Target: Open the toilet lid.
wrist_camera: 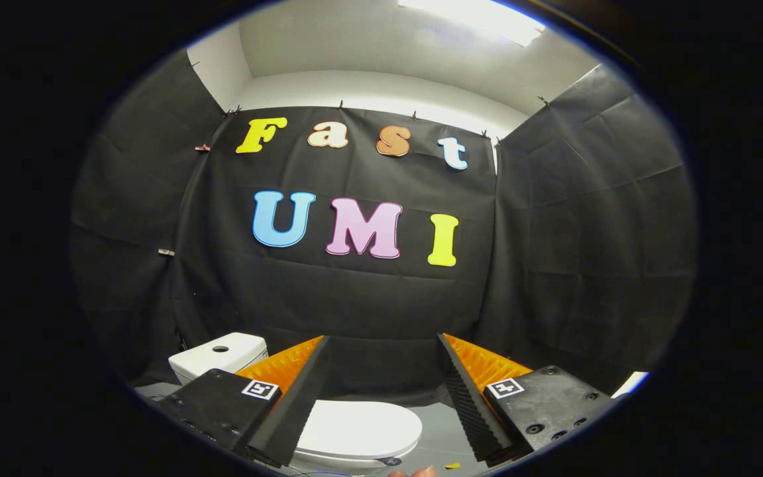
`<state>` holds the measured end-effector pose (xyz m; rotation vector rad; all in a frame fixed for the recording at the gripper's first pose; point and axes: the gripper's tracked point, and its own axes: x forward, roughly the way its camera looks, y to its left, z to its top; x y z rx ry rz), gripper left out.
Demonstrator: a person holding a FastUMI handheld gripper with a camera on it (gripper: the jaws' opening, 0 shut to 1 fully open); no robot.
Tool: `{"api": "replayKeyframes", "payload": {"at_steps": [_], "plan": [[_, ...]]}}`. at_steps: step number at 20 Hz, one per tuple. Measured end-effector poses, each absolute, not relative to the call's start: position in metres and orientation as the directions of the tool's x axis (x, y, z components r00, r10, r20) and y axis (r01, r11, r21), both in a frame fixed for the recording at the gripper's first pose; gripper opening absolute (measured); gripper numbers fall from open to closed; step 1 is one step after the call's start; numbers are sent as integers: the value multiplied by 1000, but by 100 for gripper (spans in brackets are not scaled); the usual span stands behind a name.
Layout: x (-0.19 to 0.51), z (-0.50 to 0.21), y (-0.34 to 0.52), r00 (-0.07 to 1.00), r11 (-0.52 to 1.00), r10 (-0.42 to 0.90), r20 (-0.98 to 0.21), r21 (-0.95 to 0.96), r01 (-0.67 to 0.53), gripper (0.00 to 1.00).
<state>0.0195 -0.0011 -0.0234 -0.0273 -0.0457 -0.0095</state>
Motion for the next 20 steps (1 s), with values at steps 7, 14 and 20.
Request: {"api": "replayKeyframes", "payload": {"at_steps": [7, 14, 20], "plan": [[43, -92, -24, 999, 999, -30, 11, -42, 31, 98], [62, -208, -29, 984, 995, 67, -167, 87, -53, 98], [74, -315, -47, 929, 953, 145, -341, 300, -39, 99]]}}
